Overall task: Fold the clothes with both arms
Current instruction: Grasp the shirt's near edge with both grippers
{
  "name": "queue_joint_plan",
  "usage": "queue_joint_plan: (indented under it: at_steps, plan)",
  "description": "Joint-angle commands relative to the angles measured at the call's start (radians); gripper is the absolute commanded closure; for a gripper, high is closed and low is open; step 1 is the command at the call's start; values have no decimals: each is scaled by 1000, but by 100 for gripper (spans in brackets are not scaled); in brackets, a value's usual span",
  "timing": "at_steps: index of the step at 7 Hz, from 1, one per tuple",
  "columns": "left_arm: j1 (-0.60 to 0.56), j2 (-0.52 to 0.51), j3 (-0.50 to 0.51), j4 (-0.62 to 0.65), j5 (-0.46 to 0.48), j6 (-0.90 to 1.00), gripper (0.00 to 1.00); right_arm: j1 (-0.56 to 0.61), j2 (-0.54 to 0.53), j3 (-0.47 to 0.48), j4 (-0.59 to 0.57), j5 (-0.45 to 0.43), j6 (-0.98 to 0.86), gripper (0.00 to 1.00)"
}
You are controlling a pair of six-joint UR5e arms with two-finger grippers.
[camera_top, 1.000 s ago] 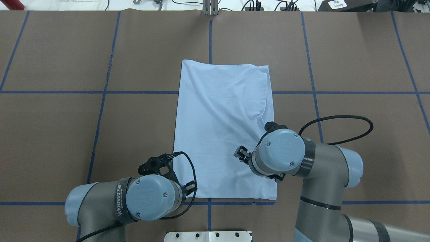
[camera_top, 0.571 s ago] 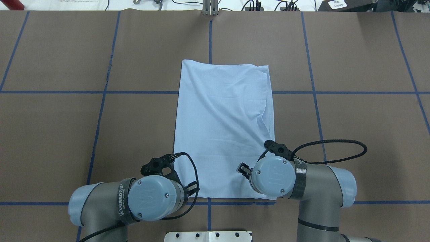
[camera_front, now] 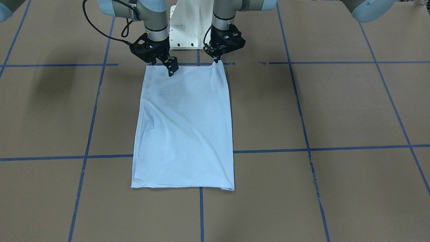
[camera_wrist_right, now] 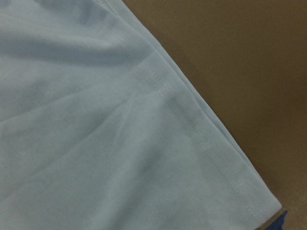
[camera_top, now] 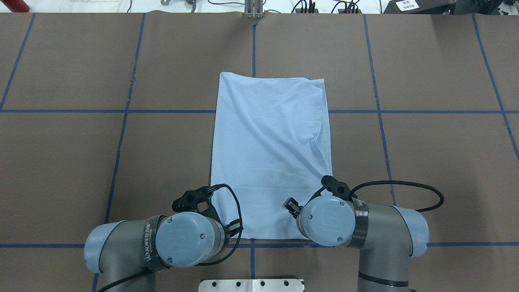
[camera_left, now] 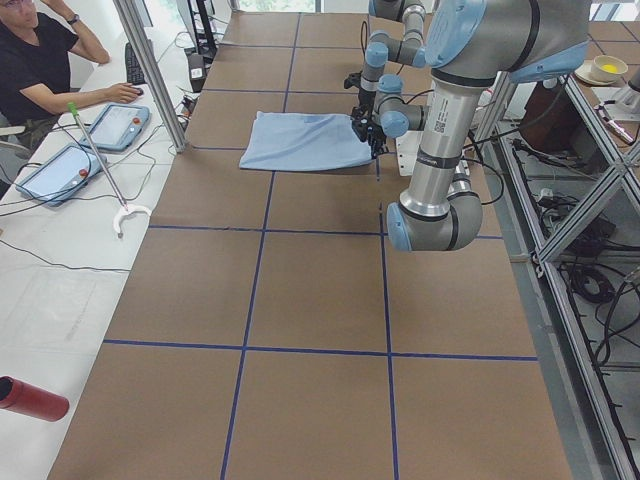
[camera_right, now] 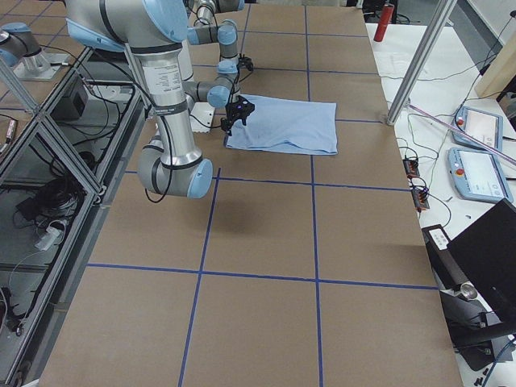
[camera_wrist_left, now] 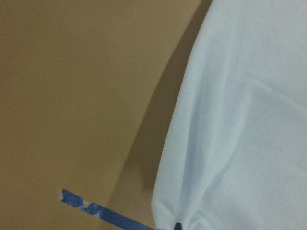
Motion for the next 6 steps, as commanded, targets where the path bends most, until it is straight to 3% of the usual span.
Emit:
queue_joint_plan:
  at_steps: [1,6]
  plan:
    - [0,-6,-1,1,0,0,100,-9,0,-9,38,-2,50,0]
    - [0,-7,-9,3,0,2,100,-15,-3,-34,38,-1,72,0]
